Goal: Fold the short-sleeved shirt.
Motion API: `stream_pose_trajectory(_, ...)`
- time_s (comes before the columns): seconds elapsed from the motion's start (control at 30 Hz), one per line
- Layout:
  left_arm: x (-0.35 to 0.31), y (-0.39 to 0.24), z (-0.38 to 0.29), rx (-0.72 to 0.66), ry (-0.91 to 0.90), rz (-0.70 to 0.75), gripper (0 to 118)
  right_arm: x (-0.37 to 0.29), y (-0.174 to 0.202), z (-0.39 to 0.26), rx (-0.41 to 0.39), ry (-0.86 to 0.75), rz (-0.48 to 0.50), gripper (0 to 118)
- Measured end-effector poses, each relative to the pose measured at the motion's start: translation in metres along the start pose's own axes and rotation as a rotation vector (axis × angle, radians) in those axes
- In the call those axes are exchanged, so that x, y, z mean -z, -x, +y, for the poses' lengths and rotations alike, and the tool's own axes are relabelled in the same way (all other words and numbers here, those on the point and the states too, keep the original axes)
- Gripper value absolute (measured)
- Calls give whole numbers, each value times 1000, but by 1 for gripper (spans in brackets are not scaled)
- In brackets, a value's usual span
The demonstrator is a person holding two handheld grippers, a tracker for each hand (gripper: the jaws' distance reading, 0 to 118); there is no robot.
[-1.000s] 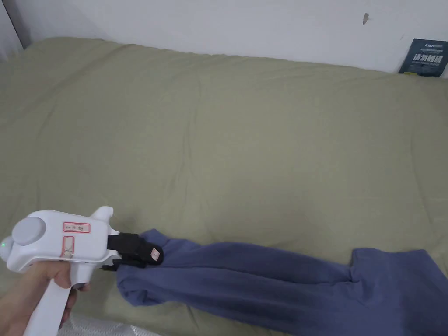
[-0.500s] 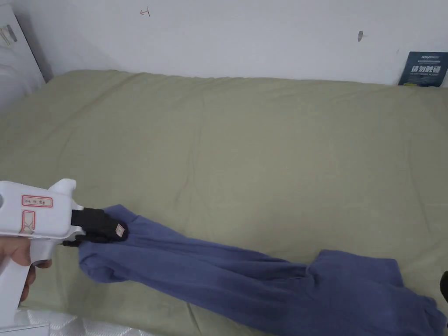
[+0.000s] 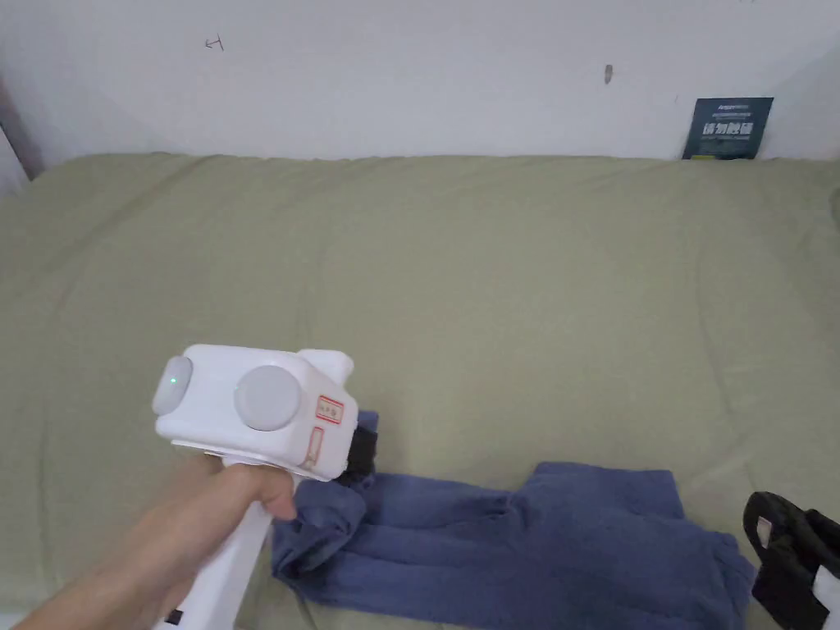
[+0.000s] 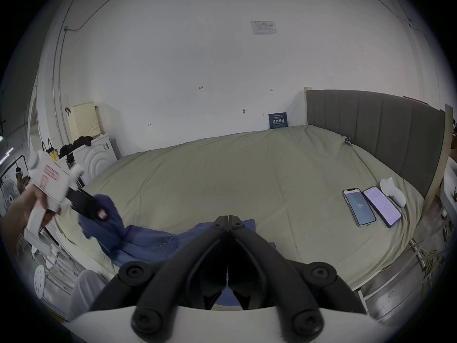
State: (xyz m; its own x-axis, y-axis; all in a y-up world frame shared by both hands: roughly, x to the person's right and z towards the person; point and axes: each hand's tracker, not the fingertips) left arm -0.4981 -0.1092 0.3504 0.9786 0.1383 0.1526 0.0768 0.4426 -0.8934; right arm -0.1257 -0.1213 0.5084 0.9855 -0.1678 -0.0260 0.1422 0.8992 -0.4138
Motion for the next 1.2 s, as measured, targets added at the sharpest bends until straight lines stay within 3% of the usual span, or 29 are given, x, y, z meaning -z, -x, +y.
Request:
stream_pose_trajectory(0.13, 58, -39, 7, 95, 58, 78, 9, -5, -7, -4, 23, 6, -8, 0)
stream_pose_trajectory(0.17, 69, -46, 8, 104, 65, 93, 41, -5, -9, -6, 28, 13, -13, 0)
stream_pose_trajectory(0.2, 75, -58, 3, 86, 57, 77, 88, -5, -12, -7, 34, 20, -15, 0)
stream_pose_trajectory(0.23, 82, -60, 3, 78, 57, 55, 118, -6, -13, -7, 38, 26, -19, 0)
stream_pose_trajectory(0.27, 89, -59, 3, 63, 80, 24, 112, -7, -15, -8, 40, 29, -22, 0)
stream_pose_trajectory(0.3, 83, -57, 2, 65, 9, -5, 112, -8, -17, -8, 41, 33, -27, 0)
stream_pose_trajectory(0.43, 45, -41, -2, -62, 75, -128, 108, -9, -23, -7, 71, 45, -31, 0)
stream_pose_trajectory(0.5, 15, -18, -9, -94, 5, -153, 94, -8, -24, -7, 98, 45, -22, 0)
stream_pose_trajectory(0.53, 4, -7, -11, -112, -30, -172, 72, -7, -23, -7, 102, 48, -18, 0)
stream_pose_trajectory(0.57, -3, 3, -13, -114, -55, -193, 17, -6, -22, -7, 102, 52, -13, 0)
stream_pose_trajectory(0.6, 9, 25, -13, -121, -39, -186, 0, -4, -20, -7, 101, 56, -11, 0)
stream_pose_trajectory(0.77, 38, 39, -17, -177, -11, -174, 0, 2, -12, -9, 101, 74, 4, 0)
stream_pose_trajectory(0.87, 77, 20, -16, -240, 81, -338, 0, 1, -9, -9, 91, 83, 1, 0)
stream_pose_trajectory(1.0, 121, -37, -27, -147, 184, -394, 0, -4, -10, -9, 88, 94, -15, 0)
stream_pose_trajectory(1.13, 123, -69, -43, -22, 122, -303, 0, -7, -14, -12, 90, 106, -30, 0)
stream_pose_trajectory(1.2, 120, -65, -42, -41, 131, -325, 0, -5, -15, -14, 90, 117, -31, 0)
